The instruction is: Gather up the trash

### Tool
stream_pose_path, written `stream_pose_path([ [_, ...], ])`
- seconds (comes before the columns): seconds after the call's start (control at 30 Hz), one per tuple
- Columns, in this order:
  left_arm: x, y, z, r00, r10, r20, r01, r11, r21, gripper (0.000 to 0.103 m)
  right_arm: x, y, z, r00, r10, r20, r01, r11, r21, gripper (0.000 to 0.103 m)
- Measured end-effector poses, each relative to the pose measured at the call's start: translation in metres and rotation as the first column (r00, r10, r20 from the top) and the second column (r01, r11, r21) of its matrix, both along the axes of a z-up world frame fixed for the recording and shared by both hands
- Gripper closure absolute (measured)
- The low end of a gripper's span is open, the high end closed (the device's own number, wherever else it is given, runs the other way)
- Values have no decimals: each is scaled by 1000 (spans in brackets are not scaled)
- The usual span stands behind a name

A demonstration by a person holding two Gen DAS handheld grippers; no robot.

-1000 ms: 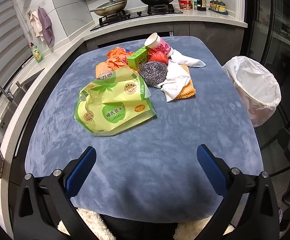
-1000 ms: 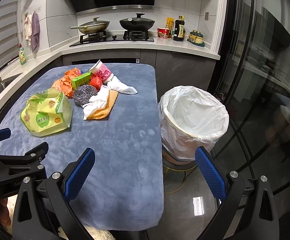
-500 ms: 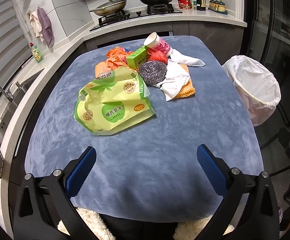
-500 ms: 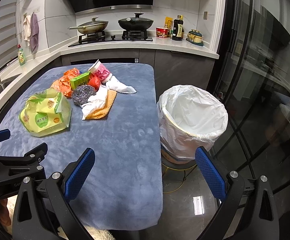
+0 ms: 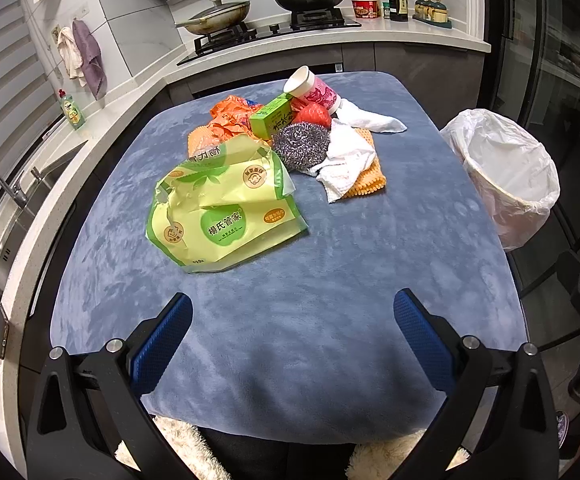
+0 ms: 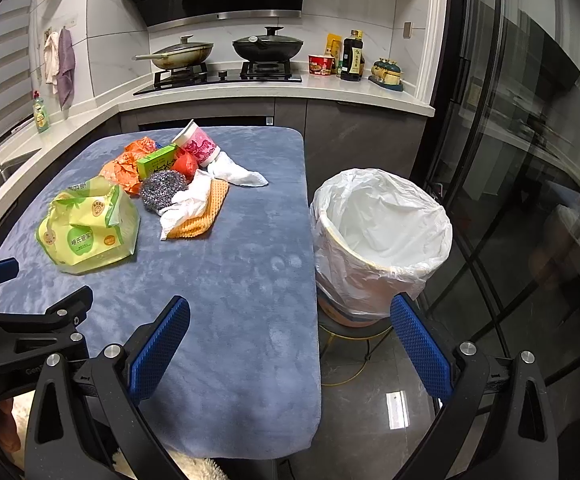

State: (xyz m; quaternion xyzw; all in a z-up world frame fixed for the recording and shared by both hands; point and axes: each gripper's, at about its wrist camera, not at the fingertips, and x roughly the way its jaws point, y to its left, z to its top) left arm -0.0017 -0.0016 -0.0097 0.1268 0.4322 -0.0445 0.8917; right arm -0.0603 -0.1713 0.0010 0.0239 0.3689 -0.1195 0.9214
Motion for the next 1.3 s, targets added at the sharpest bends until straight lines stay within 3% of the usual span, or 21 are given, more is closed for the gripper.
stream_pose_path([
  [0.87, 0, -4, 1, 1000, -3, 7, 3, 1000, -2, 7, -3, -5, 0, 1000, -3, -4, 3, 1000, 2, 7],
  [1.3, 3, -11, 2, 997, -71, 25, 72, 996, -45, 7, 3, -7, 2, 999, -37, 4, 37, 999, -11, 7],
])
